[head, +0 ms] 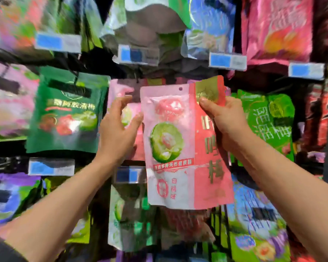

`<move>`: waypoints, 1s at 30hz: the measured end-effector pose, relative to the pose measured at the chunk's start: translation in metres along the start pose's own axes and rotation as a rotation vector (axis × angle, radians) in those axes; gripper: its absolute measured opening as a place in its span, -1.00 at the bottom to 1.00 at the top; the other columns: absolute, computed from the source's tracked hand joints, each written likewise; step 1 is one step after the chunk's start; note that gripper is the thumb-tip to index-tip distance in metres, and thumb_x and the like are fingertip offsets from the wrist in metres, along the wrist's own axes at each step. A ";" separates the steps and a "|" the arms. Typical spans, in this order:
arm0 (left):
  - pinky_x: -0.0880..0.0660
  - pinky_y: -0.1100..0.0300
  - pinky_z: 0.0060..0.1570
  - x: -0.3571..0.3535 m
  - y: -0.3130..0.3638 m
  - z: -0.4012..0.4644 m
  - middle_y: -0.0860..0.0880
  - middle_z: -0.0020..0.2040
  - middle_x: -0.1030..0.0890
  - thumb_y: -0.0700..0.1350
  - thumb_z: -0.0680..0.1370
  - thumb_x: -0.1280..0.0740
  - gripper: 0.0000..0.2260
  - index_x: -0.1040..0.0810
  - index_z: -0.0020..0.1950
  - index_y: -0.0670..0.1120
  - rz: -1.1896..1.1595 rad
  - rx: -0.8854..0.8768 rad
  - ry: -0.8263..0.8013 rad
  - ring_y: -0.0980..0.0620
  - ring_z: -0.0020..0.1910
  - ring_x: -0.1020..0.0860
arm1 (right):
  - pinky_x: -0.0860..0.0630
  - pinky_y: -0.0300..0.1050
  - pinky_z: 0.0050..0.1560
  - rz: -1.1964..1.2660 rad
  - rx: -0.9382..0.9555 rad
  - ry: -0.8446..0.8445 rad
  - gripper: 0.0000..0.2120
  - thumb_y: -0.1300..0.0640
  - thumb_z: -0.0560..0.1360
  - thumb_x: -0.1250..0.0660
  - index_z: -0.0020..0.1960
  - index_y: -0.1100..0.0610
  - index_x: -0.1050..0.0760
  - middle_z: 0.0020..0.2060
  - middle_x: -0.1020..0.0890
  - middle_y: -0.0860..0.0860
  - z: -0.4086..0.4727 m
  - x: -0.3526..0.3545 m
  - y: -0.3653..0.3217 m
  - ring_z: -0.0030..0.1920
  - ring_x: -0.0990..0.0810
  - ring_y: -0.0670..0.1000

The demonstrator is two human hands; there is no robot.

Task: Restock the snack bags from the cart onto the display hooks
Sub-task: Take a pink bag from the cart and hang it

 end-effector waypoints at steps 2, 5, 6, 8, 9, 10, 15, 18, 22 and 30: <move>-0.31 0.26 0.26 0.014 0.000 0.032 -0.04 0.28 -0.50 -0.01 0.49 -0.26 -0.54 -0.41 0.37 -0.12 0.141 -0.094 0.026 0.01 0.28 -0.45 | -0.52 -0.10 -0.17 0.000 0.025 -0.038 -0.85 0.32 0.49 -0.36 -0.22 0.16 -0.61 -0.31 -0.66 0.03 0.016 -0.030 -0.002 -0.25 -0.58 0.03; -0.09 0.41 0.36 0.021 -0.003 0.073 -0.13 0.45 -0.35 -0.05 0.49 -0.21 -0.45 -0.30 0.47 -0.21 0.335 -0.189 -0.059 -0.01 0.43 -0.31 | -0.49 -0.16 -0.27 -0.026 0.005 -0.048 -0.82 0.32 0.49 -0.35 -0.26 0.15 -0.59 -0.37 -0.63 -0.02 0.036 -0.069 0.008 -0.31 -0.56 -0.02; -0.05 0.37 0.40 0.020 -0.005 0.083 -0.14 0.49 -0.30 -0.06 0.50 -0.19 -0.43 -0.27 0.49 -0.21 0.402 -0.229 -0.100 -0.03 0.46 -0.27 | -0.49 -0.11 -0.24 -0.039 -0.011 -0.040 -0.82 0.31 0.48 -0.36 -0.28 0.15 -0.60 -0.35 -0.63 0.02 0.043 -0.079 0.015 -0.28 -0.56 0.02; -0.05 0.23 0.45 0.017 -0.007 0.096 -0.19 0.51 -0.25 -0.07 0.53 -0.19 -0.44 -0.25 0.50 -0.24 0.535 -0.357 -0.164 -0.12 0.49 -0.24 | -0.52 0.03 -0.20 -0.045 -0.058 -0.012 -0.83 0.28 0.45 -0.37 -0.31 0.15 -0.59 -0.32 -0.63 0.08 0.052 -0.096 0.029 -0.23 -0.57 0.06; -0.08 0.16 0.46 0.015 -0.007 0.101 -0.24 0.50 -0.24 -0.08 0.55 -0.20 -0.45 -0.25 0.49 -0.28 0.582 -0.427 -0.195 -0.18 0.48 -0.24 | -0.53 0.05 -0.19 -0.035 -0.084 0.006 -0.83 0.29 0.45 -0.38 -0.31 0.16 -0.58 -0.31 -0.63 0.09 0.055 -0.102 0.035 -0.23 -0.57 0.07; -0.10 0.10 0.46 0.013 -0.006 0.105 -0.27 0.49 -0.24 -0.08 0.57 -0.19 -0.47 -0.24 0.48 -0.30 0.619 -0.485 -0.226 -0.22 0.48 -0.24 | -0.52 0.04 -0.20 -0.020 -0.104 0.027 -0.82 0.30 0.44 -0.38 -0.32 0.17 -0.57 -0.32 -0.62 0.10 0.058 -0.107 0.039 -0.23 -0.57 0.07; -0.13 -0.12 0.48 -0.001 -0.018 0.127 -0.19 0.56 -0.09 -0.05 0.58 -0.07 -0.45 -0.10 0.54 -0.21 0.809 -0.533 -0.413 -0.16 0.55 -0.04 | -0.50 -0.10 -0.25 0.045 -0.182 0.056 -0.81 0.35 0.46 -0.35 -0.29 0.17 -0.55 -0.32 -0.60 0.09 0.069 -0.127 0.043 -0.31 -0.57 0.04; -0.08 -0.06 0.50 -0.005 -0.026 0.133 -0.08 0.58 0.00 0.03 0.64 -0.02 -0.46 0.00 0.57 -0.12 0.894 -0.496 -0.450 -0.05 0.56 0.04 | -0.57 -0.06 -0.23 0.056 -0.235 0.076 -0.84 0.35 0.46 -0.35 -0.27 0.19 -0.56 -0.27 -0.64 0.14 0.072 -0.131 0.047 -0.29 -0.62 0.09; 0.07 0.07 0.51 -0.004 -0.027 0.130 -0.04 0.58 0.05 -0.10 0.66 -0.10 -0.48 0.04 0.57 -0.08 0.884 -0.528 -0.435 0.00 0.56 0.08 | -0.56 -0.02 -0.22 0.013 -0.263 0.078 -0.96 0.36 0.44 -0.36 -0.19 0.31 -0.57 -0.20 -0.66 0.24 0.066 -0.129 0.054 -0.27 -0.62 0.11; 0.05 0.07 0.51 -0.004 -0.029 0.131 -0.06 0.57 -0.03 -0.07 0.59 0.00 -0.47 -0.04 0.57 -0.11 0.882 -0.584 -0.396 0.01 0.55 0.01 | -0.59 0.27 -0.14 -0.009 -0.249 0.177 -0.91 0.31 0.32 -0.40 -0.35 0.24 -0.54 -0.21 -0.67 0.27 0.076 -0.123 0.058 -0.14 -0.67 0.27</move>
Point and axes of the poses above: each hand's wrist, its own z-axis towards the middle knuckle, its own x-axis out of the back of the hand, y = z × x, the point moved 8 cm from there along z, towards the middle knuckle
